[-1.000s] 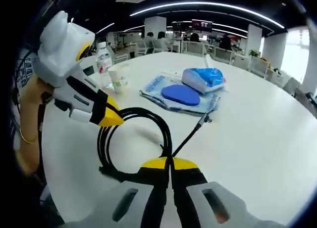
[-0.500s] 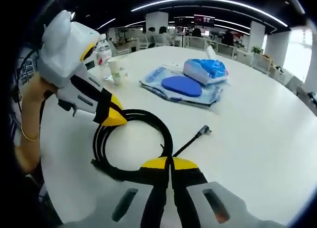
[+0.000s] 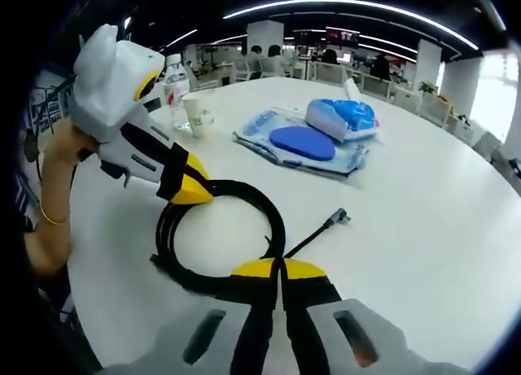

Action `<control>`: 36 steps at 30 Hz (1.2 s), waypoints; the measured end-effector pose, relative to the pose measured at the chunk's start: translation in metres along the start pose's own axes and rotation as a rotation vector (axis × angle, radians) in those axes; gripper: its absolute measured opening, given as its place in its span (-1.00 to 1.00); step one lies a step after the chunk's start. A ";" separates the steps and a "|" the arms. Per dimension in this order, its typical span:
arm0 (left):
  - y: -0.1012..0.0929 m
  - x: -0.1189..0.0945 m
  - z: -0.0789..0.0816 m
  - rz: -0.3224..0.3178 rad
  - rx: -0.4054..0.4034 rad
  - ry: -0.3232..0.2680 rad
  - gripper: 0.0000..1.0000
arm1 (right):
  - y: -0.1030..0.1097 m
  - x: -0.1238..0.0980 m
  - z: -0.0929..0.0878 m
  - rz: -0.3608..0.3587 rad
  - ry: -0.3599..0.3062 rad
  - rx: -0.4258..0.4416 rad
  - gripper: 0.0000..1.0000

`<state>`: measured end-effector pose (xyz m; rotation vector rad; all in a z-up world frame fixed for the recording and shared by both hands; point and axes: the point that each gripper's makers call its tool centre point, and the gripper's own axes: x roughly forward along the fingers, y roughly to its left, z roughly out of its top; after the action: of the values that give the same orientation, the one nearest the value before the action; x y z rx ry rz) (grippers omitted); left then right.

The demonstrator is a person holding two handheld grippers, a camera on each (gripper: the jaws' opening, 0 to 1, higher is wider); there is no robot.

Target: Arrange the tabletop items into an orderly group along one side of the table until the central work area is clear of visible clutter.

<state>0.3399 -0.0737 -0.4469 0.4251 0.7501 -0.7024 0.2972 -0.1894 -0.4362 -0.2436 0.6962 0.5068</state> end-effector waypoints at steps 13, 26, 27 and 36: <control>0.020 -0.009 0.006 0.040 -0.024 -0.070 -0.52 | -0.015 -0.012 0.000 -0.015 -0.014 -0.003 -0.74; 0.046 -0.046 0.033 0.132 -0.047 -0.260 -0.40 | -0.024 -0.029 0.017 -0.023 -0.095 0.011 -0.59; 0.046 -0.047 0.033 0.133 -0.047 -0.265 -0.40 | -0.025 -0.031 0.018 -0.030 -0.101 0.013 -0.59; 0.053 -0.059 0.015 0.199 0.010 -0.200 -0.17 | -0.023 -0.050 0.031 -0.049 -0.177 -0.017 -0.55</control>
<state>0.3538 -0.0207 -0.3875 0.4249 0.5083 -0.5525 0.2938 -0.2151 -0.3788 -0.2280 0.5126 0.4814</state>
